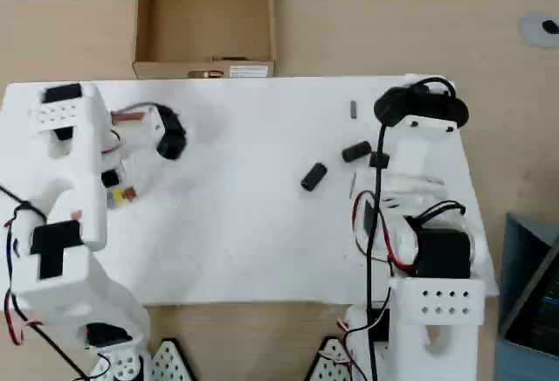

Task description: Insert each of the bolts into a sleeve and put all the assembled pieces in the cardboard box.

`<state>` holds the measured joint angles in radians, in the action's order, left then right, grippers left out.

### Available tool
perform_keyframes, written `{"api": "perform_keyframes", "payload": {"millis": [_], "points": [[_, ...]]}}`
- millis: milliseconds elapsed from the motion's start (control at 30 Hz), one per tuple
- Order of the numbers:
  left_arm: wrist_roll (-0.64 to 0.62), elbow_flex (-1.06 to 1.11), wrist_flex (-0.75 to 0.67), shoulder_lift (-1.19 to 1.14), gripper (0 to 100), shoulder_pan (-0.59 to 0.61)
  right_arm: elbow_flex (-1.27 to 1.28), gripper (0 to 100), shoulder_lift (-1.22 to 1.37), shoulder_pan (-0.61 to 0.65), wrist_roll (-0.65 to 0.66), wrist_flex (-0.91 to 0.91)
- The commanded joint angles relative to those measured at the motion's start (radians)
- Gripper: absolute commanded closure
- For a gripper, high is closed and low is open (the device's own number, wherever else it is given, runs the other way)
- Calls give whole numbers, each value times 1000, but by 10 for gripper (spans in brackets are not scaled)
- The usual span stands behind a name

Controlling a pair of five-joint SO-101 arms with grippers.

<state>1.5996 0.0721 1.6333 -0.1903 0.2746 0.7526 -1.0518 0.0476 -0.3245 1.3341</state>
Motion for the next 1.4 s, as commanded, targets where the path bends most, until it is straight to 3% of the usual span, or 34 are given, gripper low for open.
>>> {"api": "perform_keyframes", "payload": {"millis": [0, 400, 633, 767, 1200, 1367], "points": [[-48, -75, 44, 120, 997, -12, -87, 989, -18, 5, 9, 18], [-500, -55, 60, 501, 992, -40, -234, 989, -19, 70, 74, 183], [-847, 61, 89, 797, 993, -164, -263, 989, -71, 70, 147, 233], [-957, 163, 75, 969, 994, -253, -194, 989, -165, 85, 193, 227], [-1389, 629, -350, 1445, 995, -292, 56, 989, -360, 87, 193, 107], [-1502, 793, -454, 1609, 998, -287, 117, 989, -369, 90, 189, 31]]}}
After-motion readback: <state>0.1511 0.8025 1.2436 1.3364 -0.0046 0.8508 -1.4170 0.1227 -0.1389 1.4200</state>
